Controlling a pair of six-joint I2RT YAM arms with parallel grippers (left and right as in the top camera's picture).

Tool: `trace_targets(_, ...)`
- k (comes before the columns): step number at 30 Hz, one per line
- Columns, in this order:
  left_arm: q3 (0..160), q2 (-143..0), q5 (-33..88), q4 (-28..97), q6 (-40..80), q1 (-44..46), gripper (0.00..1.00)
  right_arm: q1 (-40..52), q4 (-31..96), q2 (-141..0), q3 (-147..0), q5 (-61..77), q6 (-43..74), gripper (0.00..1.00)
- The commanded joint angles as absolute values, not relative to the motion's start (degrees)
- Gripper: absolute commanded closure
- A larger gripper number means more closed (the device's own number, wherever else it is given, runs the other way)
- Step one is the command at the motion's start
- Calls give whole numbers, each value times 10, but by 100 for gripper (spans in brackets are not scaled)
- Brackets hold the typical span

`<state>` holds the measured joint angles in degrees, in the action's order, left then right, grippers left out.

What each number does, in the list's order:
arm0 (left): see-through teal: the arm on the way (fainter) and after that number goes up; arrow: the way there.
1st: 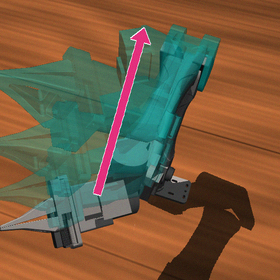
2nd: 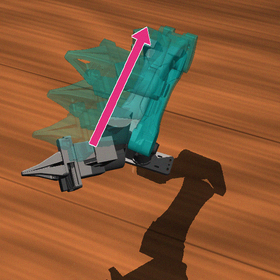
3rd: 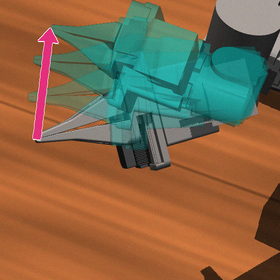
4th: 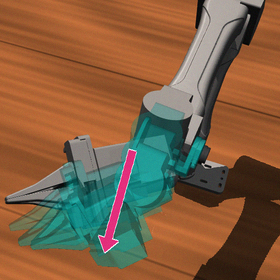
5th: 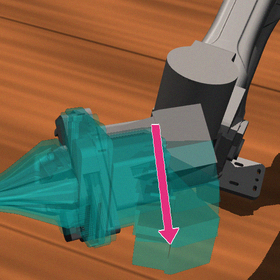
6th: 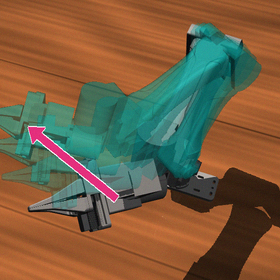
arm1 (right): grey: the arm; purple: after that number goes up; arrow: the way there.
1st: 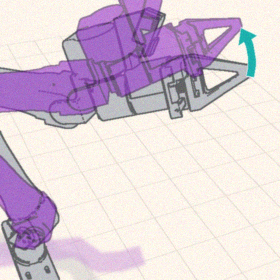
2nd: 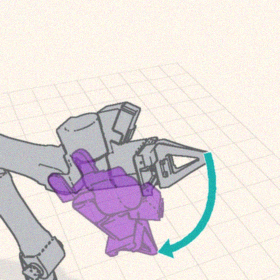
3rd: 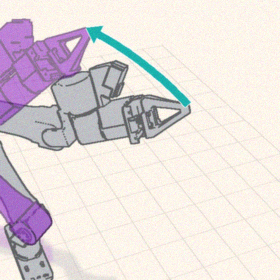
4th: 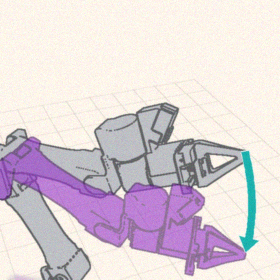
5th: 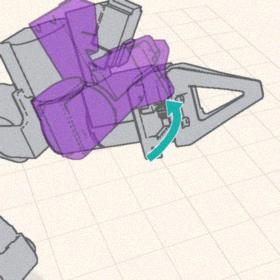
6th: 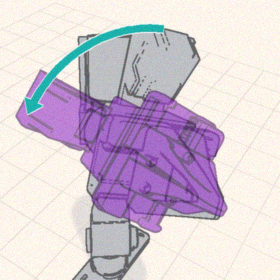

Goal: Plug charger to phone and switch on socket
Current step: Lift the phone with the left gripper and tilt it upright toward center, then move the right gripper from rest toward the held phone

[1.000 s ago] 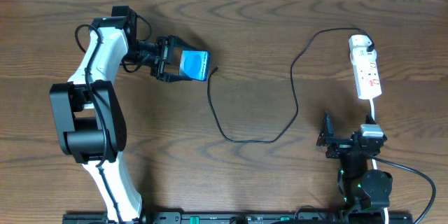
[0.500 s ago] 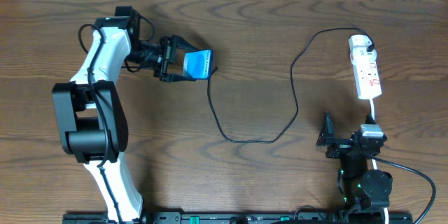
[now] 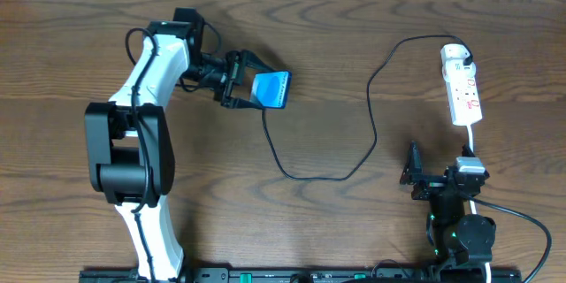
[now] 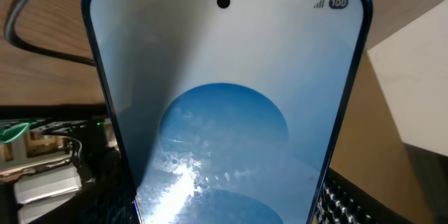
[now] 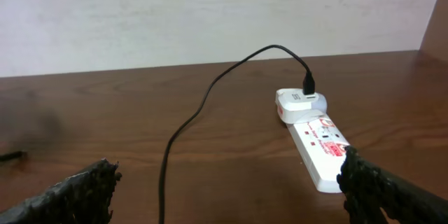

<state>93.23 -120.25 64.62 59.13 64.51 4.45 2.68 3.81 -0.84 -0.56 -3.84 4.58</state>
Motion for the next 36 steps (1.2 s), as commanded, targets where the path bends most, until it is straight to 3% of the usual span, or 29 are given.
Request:
trace_targets(1,933,-1188,663,590,648,56,36,23,35,-4,-3,-12,70,1)
trace_targets(9,933,-1188,662,590,648,59,36,23,19,-4,-4,65,73,1)
trace_targets(21,933,-1188,662,590,645,59,36,23,14,-36,-67,71,92,1)
trace_targets(29,933,-1188,662,591,641,59,36,22,4,-137,-152,74,85,1)
trace_targets(36,933,-1188,662,591,639,59,36,21,27,-267,-250,158,36,1)
